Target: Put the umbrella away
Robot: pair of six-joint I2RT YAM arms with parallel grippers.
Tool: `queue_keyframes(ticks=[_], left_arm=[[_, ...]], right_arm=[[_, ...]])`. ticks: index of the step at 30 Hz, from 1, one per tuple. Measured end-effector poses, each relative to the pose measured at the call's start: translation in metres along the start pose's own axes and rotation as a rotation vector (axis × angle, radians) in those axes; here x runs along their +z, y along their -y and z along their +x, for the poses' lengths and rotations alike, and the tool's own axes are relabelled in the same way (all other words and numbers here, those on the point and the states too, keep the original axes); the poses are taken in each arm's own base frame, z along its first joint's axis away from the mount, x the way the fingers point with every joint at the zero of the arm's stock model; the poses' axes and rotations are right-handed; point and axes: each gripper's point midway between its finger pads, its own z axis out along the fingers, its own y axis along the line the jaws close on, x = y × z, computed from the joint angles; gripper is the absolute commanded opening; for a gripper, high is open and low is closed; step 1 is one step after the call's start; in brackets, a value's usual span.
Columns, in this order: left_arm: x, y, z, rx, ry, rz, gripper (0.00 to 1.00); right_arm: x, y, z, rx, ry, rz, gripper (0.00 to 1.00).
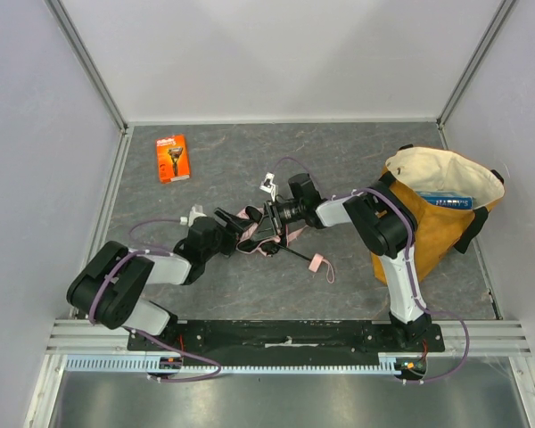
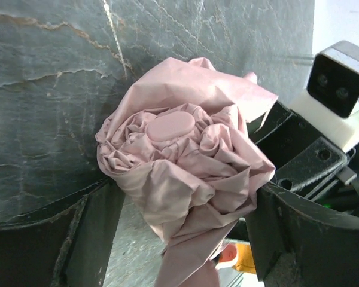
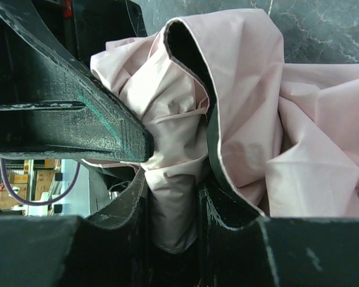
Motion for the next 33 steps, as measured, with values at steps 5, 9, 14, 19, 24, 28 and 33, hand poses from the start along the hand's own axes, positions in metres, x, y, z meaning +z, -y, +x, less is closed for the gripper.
queue_keyframes(ticks=[5, 9, 14, 19, 24, 28, 33], left_arm=[[0.015, 0.007, -0.004, -0.052, 0.009, -0.137, 0.92], [0.014, 0.007, -0.004, -0.085, 0.03, -0.17, 0.92], [0.009, 0.002, -0.001, -0.082, 0.086, -0.221, 0.88], [0.015, -0.005, -0.001, -0.077, 0.105, -0.311, 0.68], [0.013, -0.009, -0.002, -0.084, 0.129, -0.298, 0.31], [0.01, -0.006, -0.003, -0.098, 0.14, -0.237, 0.04], [0.007, -0.007, -0.003, -0.097, 0.141, -0.218, 0.02]], right_arm=[[-0.003, 0.003, -0.004, 0.012, 0.008, 0.009, 0.0], [-0.004, 0.003, -0.005, 0.019, 0.005, 0.008, 0.0], [-0.004, -0.001, -0.001, 0.032, -0.012, -0.007, 0.0], [-0.004, -0.001, -0.001, 0.039, -0.019, -0.005, 0.0], [-0.003, -0.001, 0.0, 0.039, -0.028, -0.001, 0.0], [0.0, -0.002, 0.003, 0.036, -0.038, 0.005, 0.09], [0.001, 0.0, 0.002, 0.03, -0.053, 0.035, 0.42]])
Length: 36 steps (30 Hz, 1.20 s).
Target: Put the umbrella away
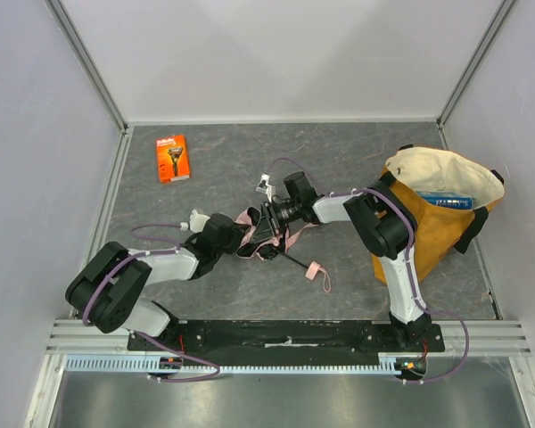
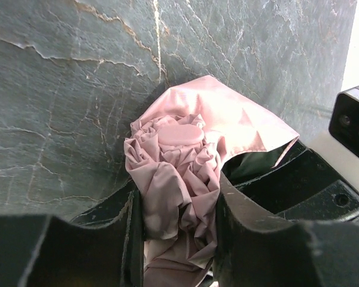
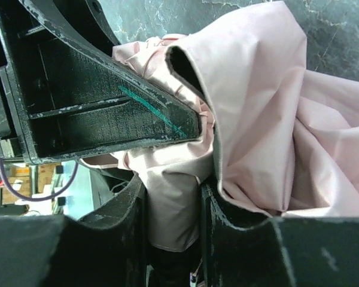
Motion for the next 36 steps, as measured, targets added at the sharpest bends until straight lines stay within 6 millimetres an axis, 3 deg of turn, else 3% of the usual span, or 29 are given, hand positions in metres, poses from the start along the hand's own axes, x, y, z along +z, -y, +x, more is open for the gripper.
queue_keyframes(ticks=[10, 14, 21, 28, 36], left_arm=[[-0.006, -0.004, 0.005, -0.001, -0.04, -0.015, 0.02], [-0.007, -0.004, 0.006, -0.001, -0.05, -0.027, 0.02], [-0.009, -0.006, 0.005, -0.003, -0.051, -0.038, 0.02], [-0.008, -0.008, 0.007, -0.017, -0.061, -0.086, 0.02], [-0.006, -0.008, 0.013, -0.047, -0.098, -0.116, 0.02]], right_arm=[[-0.006, -0.019, -0.001, -0.119, -0.005, 0.294, 0.73], [-0.015, -0.022, -0.004, -0.195, 0.0, 0.409, 0.78], [-0.022, -0.021, -0.01, -0.274, -0.028, 0.513, 0.79], [0.003, -0.03, 0.001, -0.435, -0.07, 0.591, 0.79], [0.004, -0.009, 0.013, -0.567, 0.025, 0.792, 0.74]])
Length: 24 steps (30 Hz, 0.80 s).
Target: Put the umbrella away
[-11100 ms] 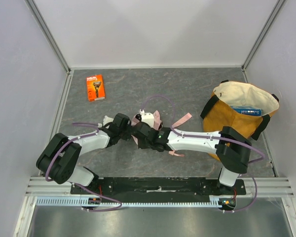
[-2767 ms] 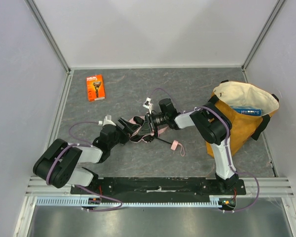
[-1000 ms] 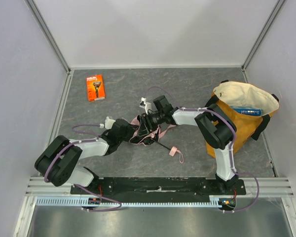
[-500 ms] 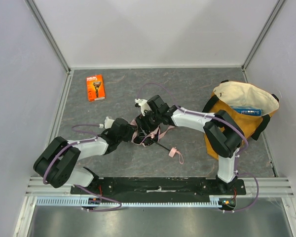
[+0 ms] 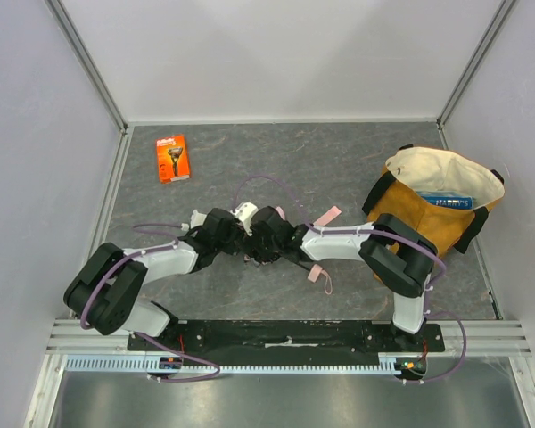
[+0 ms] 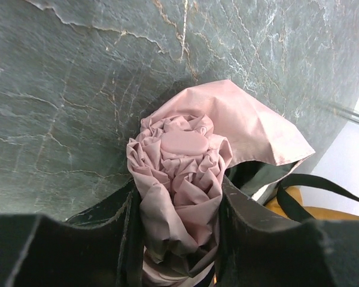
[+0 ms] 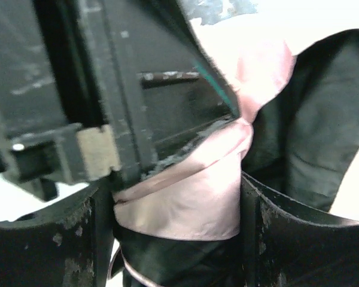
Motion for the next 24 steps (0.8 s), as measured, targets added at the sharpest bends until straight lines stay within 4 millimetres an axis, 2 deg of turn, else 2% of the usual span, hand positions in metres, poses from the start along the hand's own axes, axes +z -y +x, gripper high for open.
queue_keyframes(ticks=[4, 6, 7, 9, 17, 22, 23, 24], left_arm=[[0.001, -0.001, 0.0, -0.034, -0.007, -0.015, 0.02], [0.001, -0.001, -0.001, -0.053, -0.011, -0.021, 0.02], [0.001, -0.001, -0.002, -0.058, -0.01, -0.021, 0.02], [0.001, 0.0, -0.004, -0.063, -0.007, -0.019, 0.02], [0.0, 0.001, -0.007, -0.067, -0.007, -0.018, 0.02], [-0.003, 0.003, -0.009, -0.079, -0.027, -0.013, 0.02], [-0.004, 0.003, -0.01, -0.083, -0.026, -0.01, 0.06], [-0.004, 0.003, -0.012, -0.086, -0.024, -0.005, 0.19]], right_arm=[[0.004, 0.015, -0.003, 0.0, 0.058, 0.145, 0.65], [0.007, 0.02, -0.005, 0.016, 0.085, 0.209, 0.55], [0.008, 0.021, -0.006, 0.023, 0.094, 0.227, 0.45], [0.01, 0.019, -0.008, 0.036, 0.111, 0.241, 0.32], [0.012, 0.016, -0.009, 0.044, 0.145, 0.246, 0.01], [0.015, 0.016, -0.009, -0.014, 0.144, 0.26, 0.0], [0.017, 0.016, -0.009, -0.026, 0.144, 0.258, 0.0], [0.018, 0.015, -0.009, -0.033, 0.144, 0.253, 0.0]])
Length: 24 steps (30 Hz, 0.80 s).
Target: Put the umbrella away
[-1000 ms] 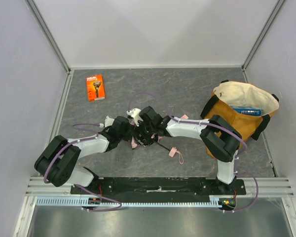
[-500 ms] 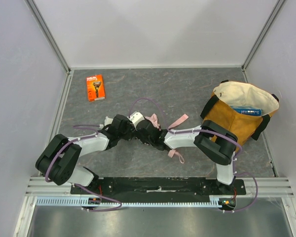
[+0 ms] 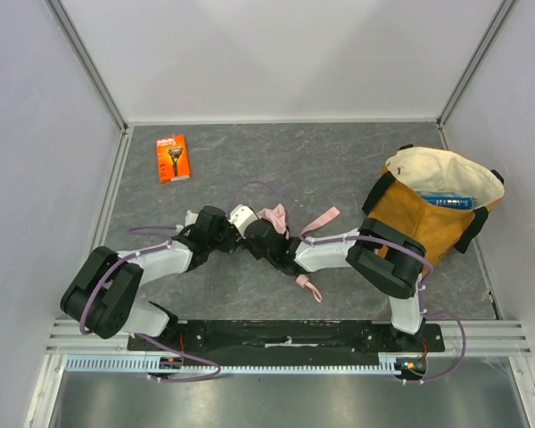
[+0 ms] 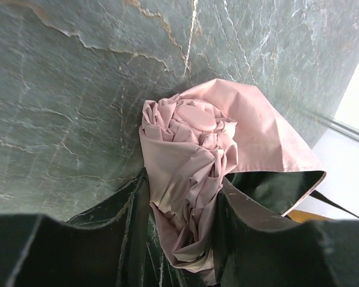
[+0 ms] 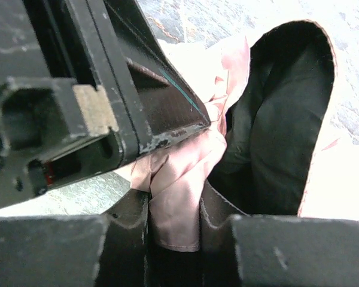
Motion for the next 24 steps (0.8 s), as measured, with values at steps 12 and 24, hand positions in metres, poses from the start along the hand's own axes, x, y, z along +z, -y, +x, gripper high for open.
queue_keyframes(ticks=[12, 24], left_arm=[[-0.028, -0.016, -0.03, 0.038, 0.05, 0.215, 0.91], [-0.043, -0.028, -0.039, 0.178, 0.095, 0.287, 0.93]], right_arm=[[0.012, -0.006, -0.013, 0.131, 0.072, -0.363, 0.0], [0.014, -0.02, -0.015, 0.304, 0.023, -0.706, 0.0]])
